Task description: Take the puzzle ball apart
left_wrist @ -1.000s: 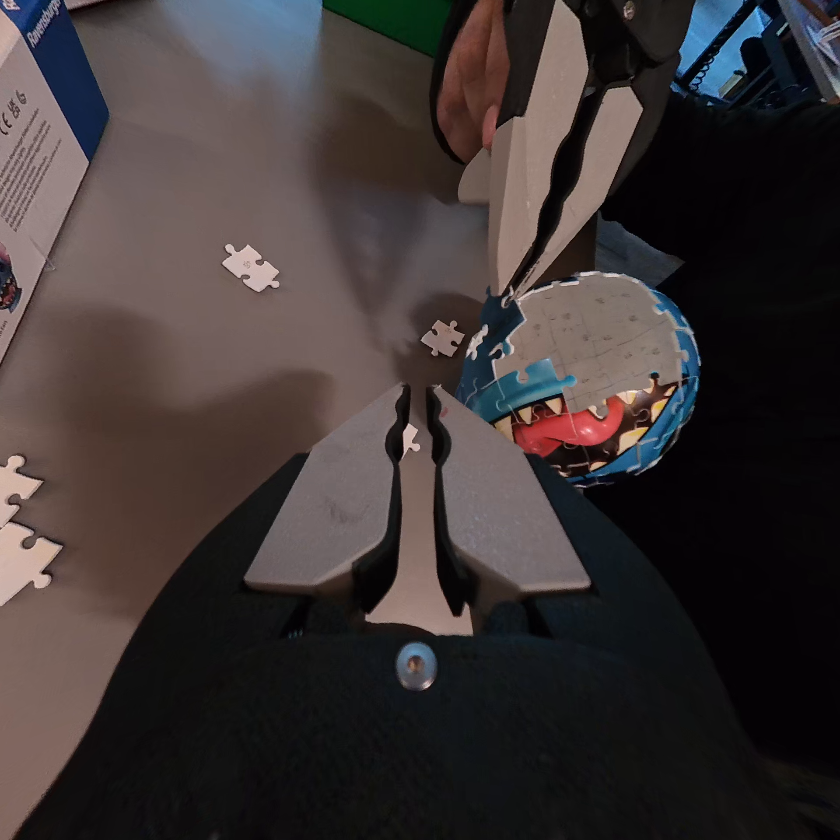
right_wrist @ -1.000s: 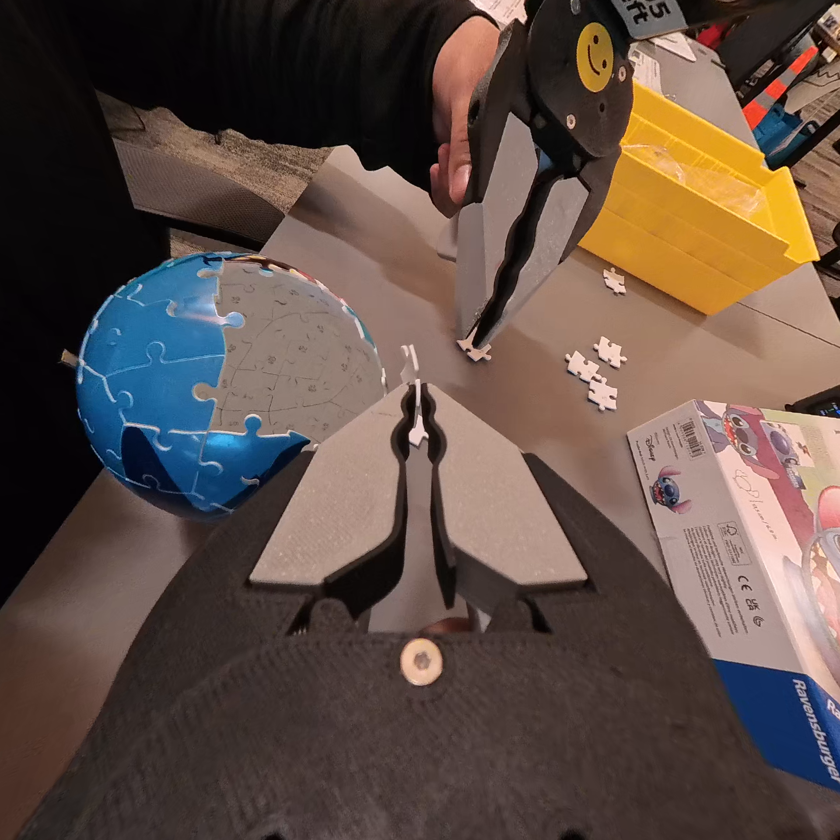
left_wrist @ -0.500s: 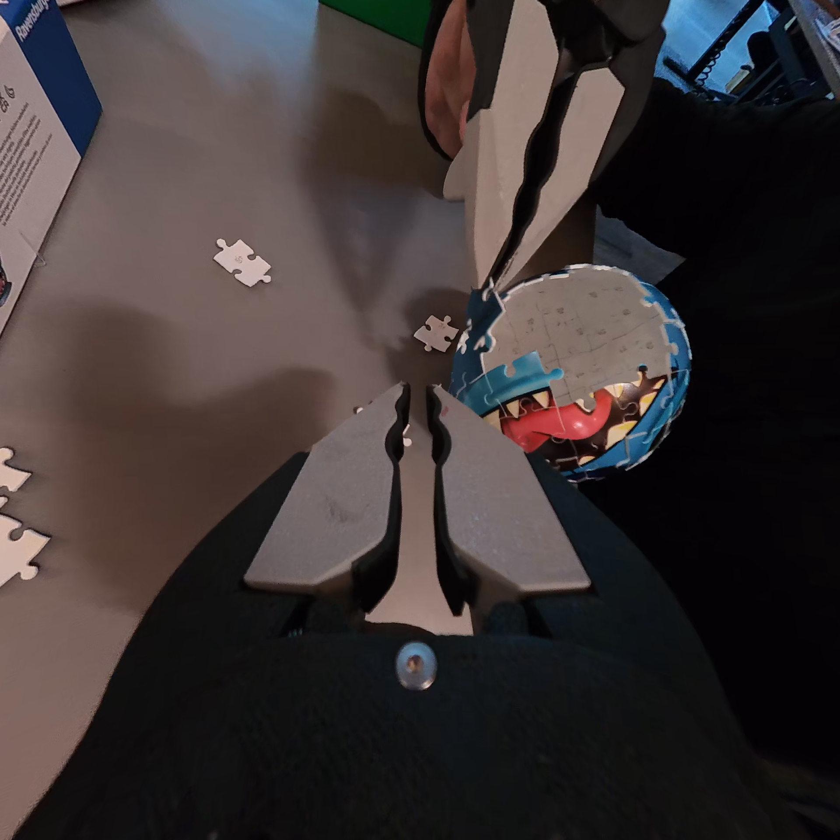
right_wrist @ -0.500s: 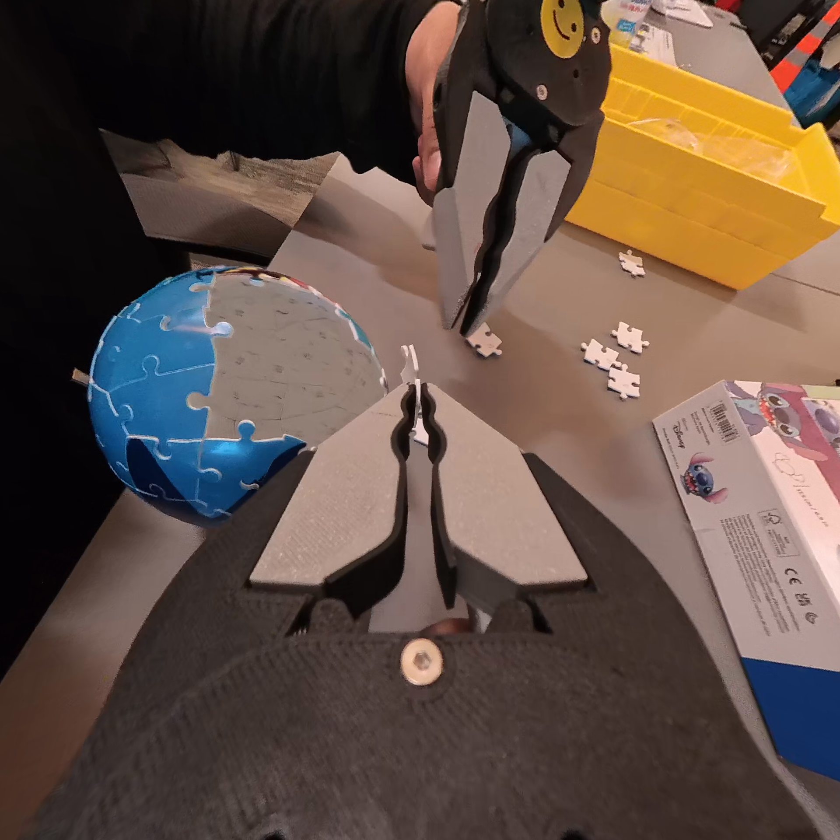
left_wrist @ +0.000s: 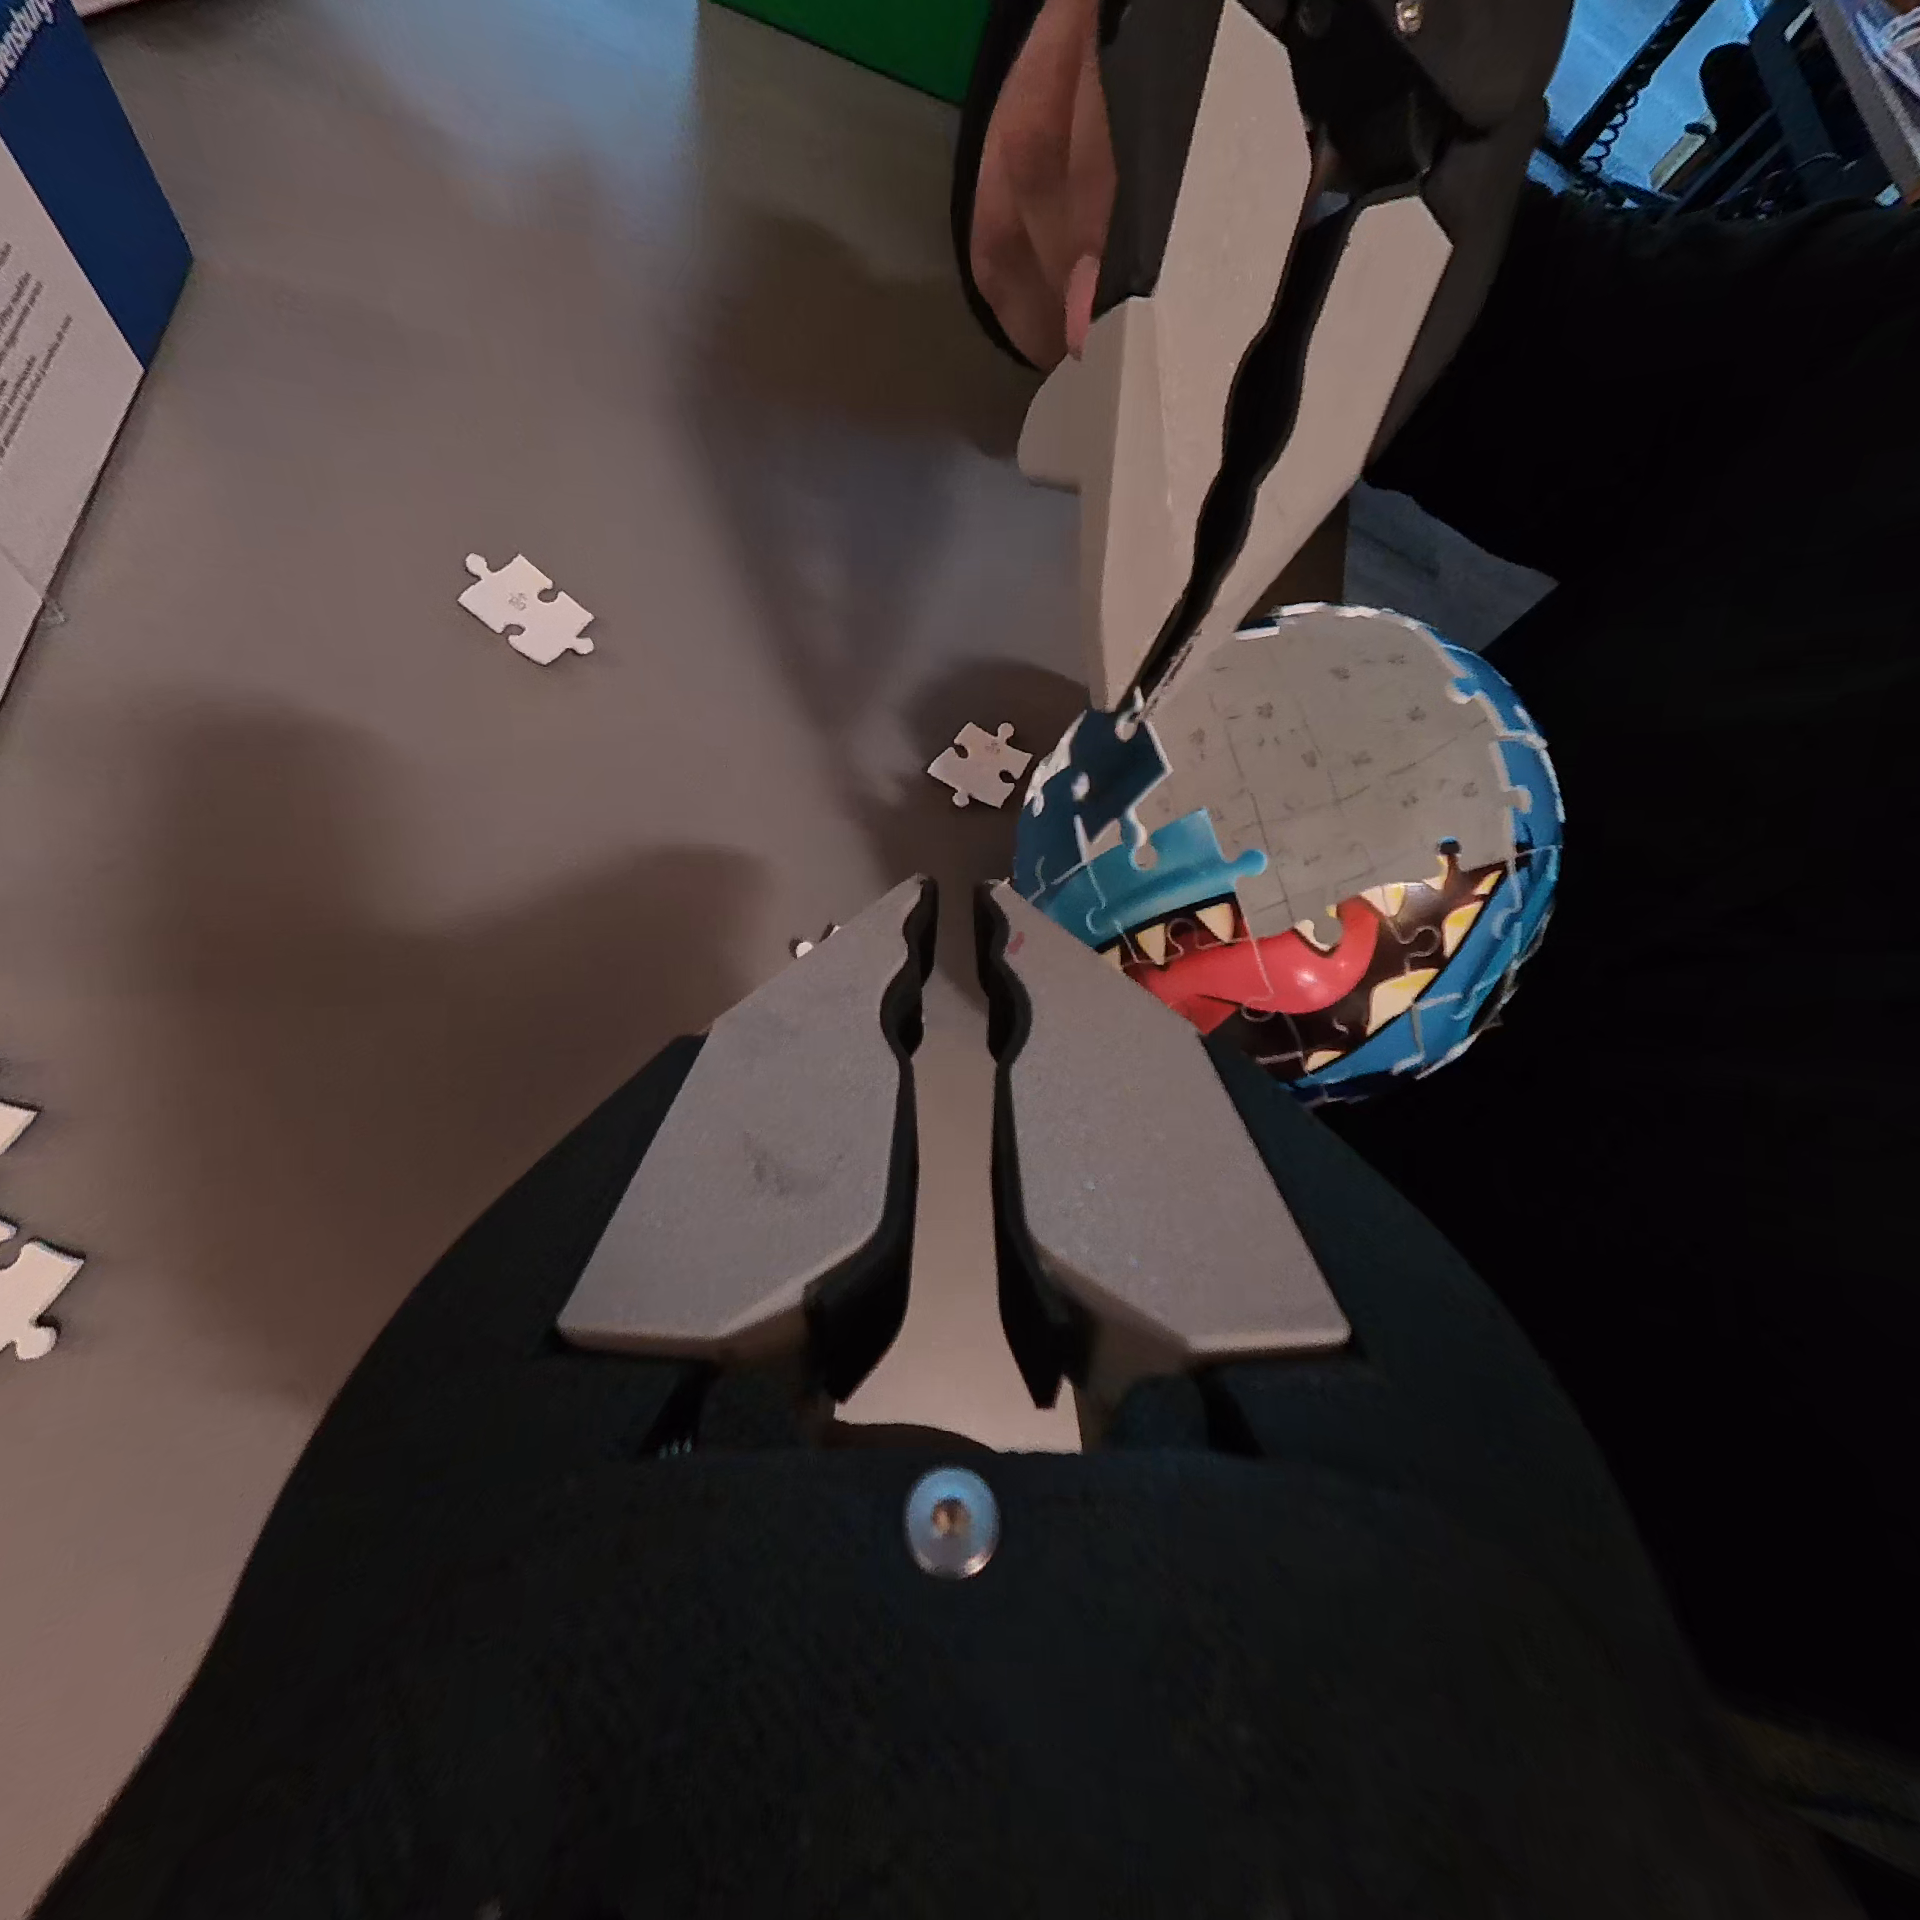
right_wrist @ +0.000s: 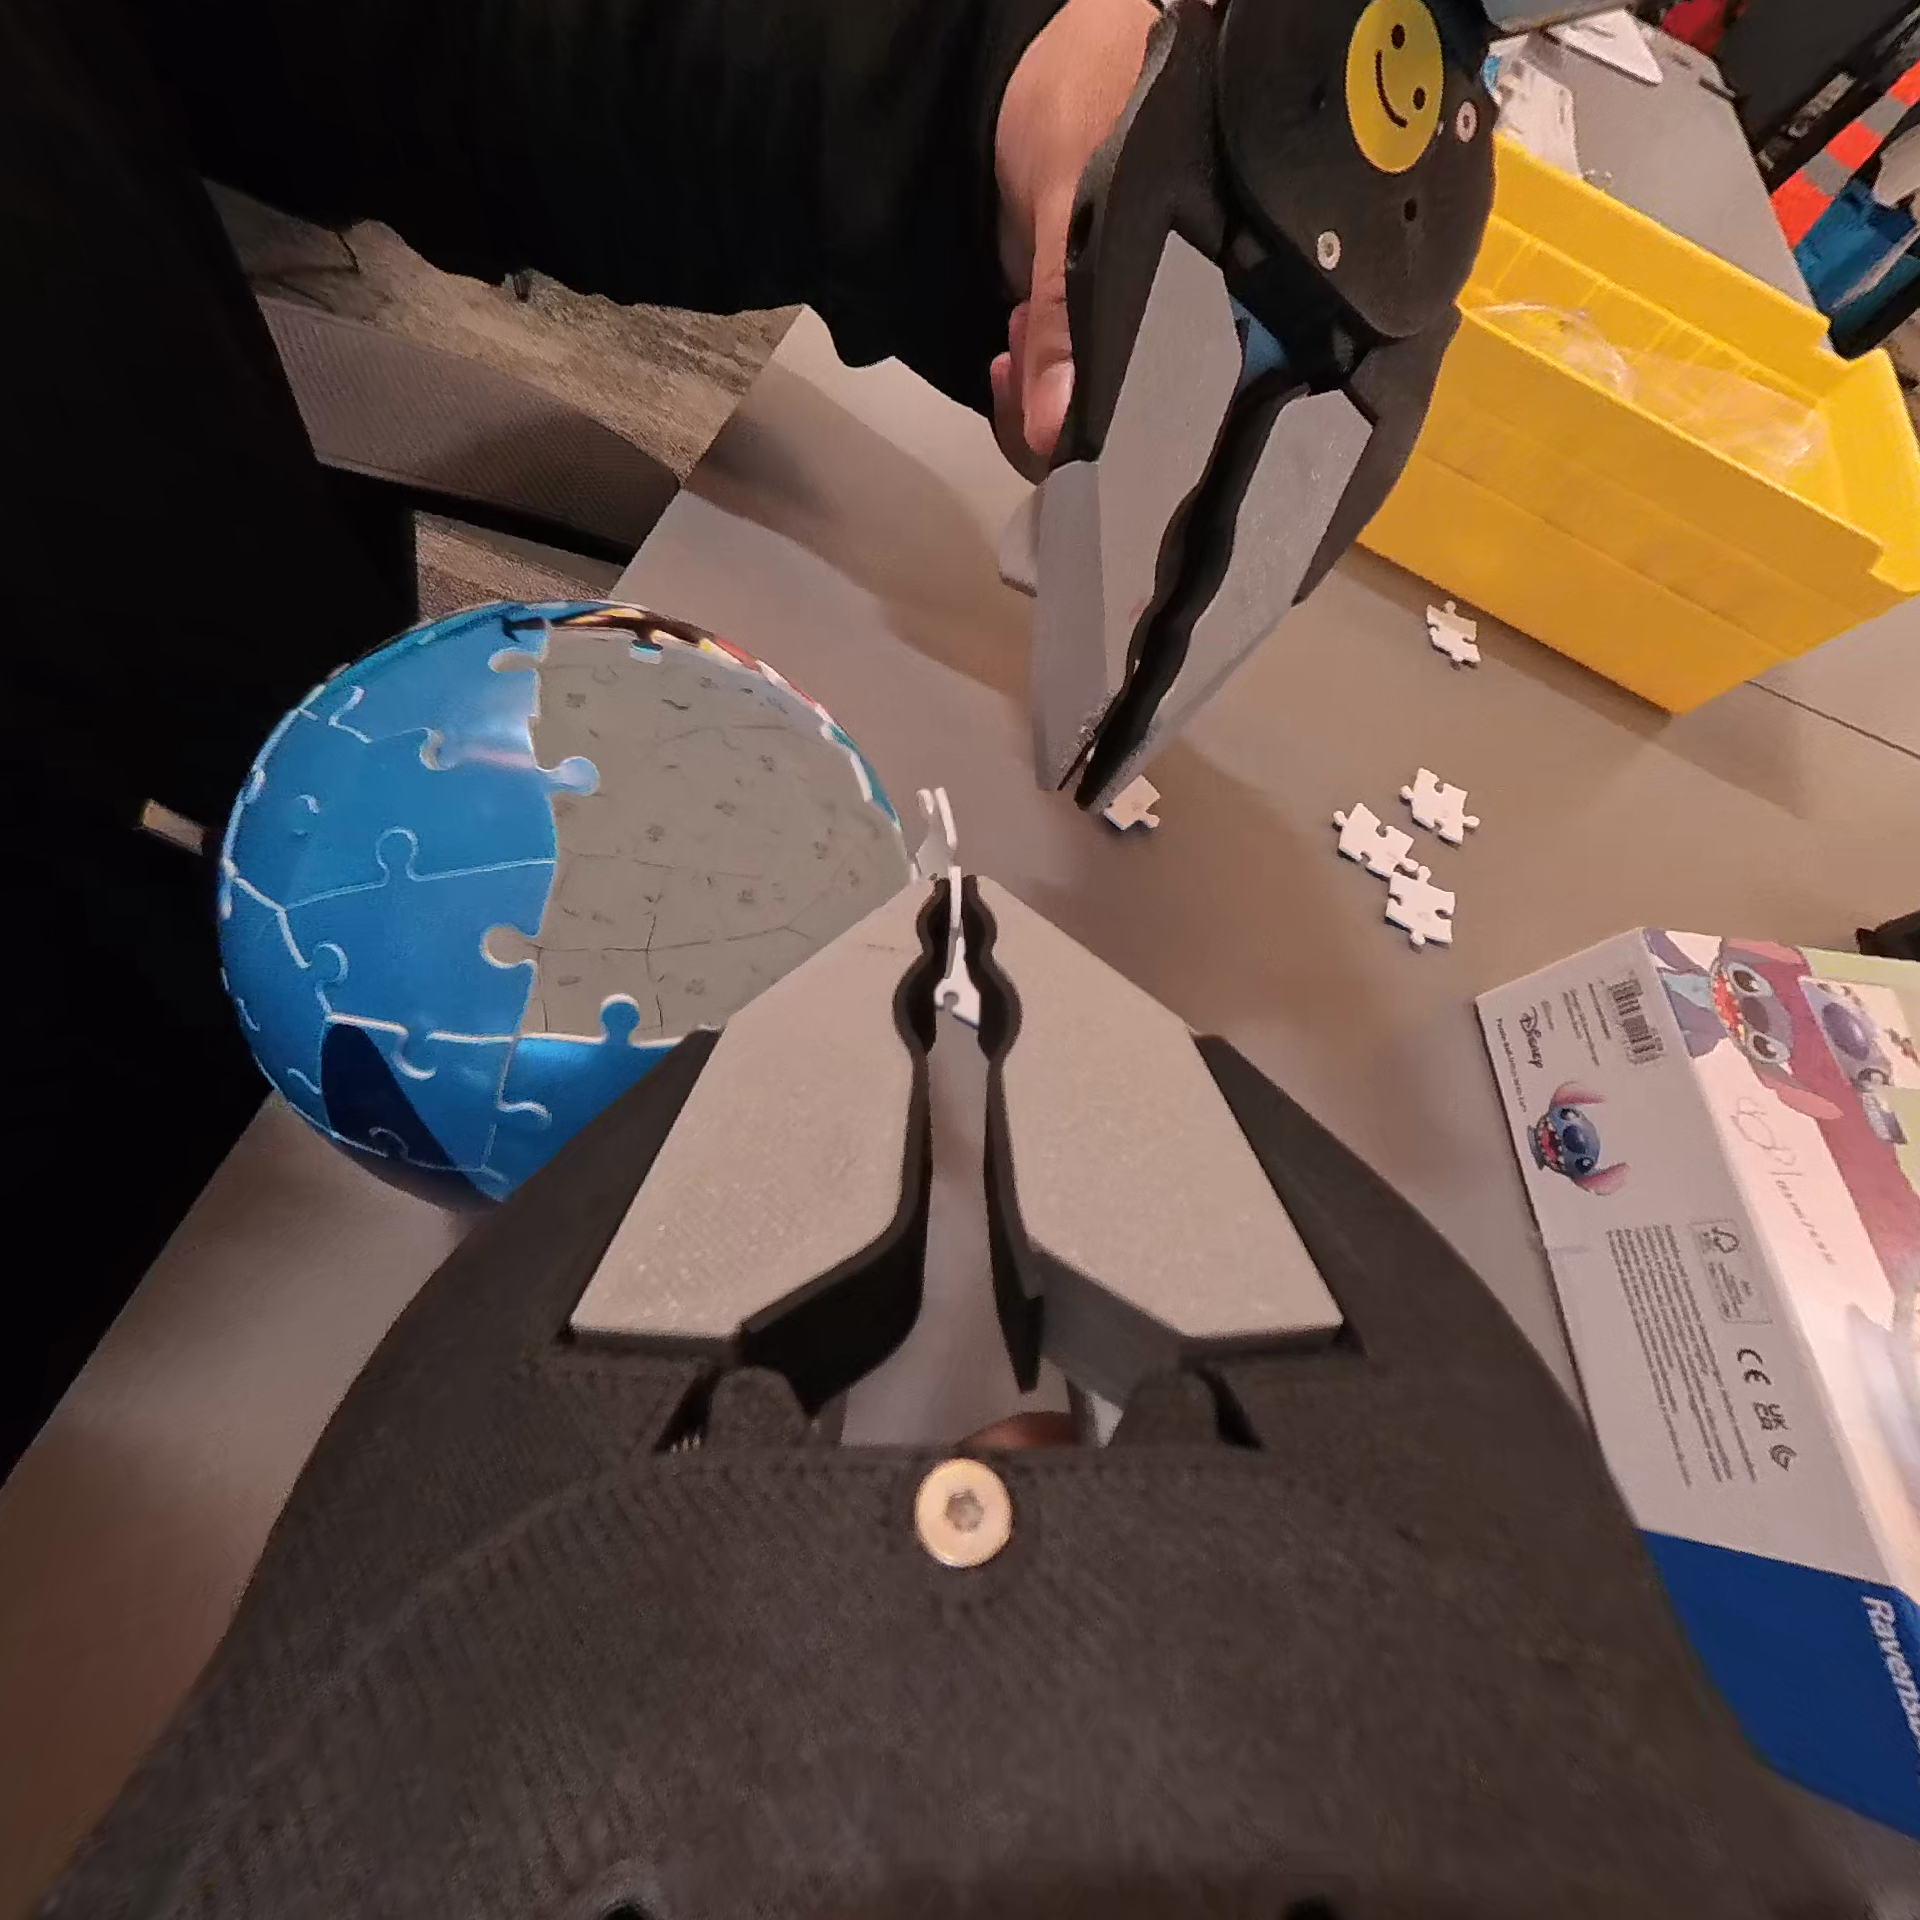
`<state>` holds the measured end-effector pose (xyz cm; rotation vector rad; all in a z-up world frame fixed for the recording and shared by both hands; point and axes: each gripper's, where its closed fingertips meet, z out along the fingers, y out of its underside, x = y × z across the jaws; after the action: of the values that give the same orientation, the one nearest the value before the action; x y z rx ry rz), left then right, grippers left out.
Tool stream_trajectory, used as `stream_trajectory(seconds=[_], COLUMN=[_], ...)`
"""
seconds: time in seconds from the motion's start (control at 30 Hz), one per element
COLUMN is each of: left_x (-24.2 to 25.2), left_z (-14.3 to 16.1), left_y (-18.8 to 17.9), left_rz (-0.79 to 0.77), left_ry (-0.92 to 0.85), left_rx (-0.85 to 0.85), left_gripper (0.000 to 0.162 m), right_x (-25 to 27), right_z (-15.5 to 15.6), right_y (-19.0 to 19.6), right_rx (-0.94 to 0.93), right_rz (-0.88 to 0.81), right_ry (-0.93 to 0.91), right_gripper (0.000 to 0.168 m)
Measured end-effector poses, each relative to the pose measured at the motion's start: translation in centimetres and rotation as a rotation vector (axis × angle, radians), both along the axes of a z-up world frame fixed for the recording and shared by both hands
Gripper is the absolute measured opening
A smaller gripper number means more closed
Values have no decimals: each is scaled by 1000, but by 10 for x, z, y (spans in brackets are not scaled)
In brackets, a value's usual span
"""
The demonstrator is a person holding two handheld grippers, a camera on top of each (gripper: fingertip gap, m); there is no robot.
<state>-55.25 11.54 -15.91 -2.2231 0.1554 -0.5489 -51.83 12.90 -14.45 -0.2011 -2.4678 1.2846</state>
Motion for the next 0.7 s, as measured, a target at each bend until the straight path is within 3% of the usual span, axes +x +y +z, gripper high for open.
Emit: stream_trajectory(seconds=[0.7], left_x=[10], left_z=[1], left_y=[14], left_rz=[-141], left_ry=[12], left_rx=[18], left_gripper=[1], right_x=[10], right_z=[-1], right_y=[-3], right_rx=[98], right_rz=[71], right_ry=[325], right_gripper=[0])
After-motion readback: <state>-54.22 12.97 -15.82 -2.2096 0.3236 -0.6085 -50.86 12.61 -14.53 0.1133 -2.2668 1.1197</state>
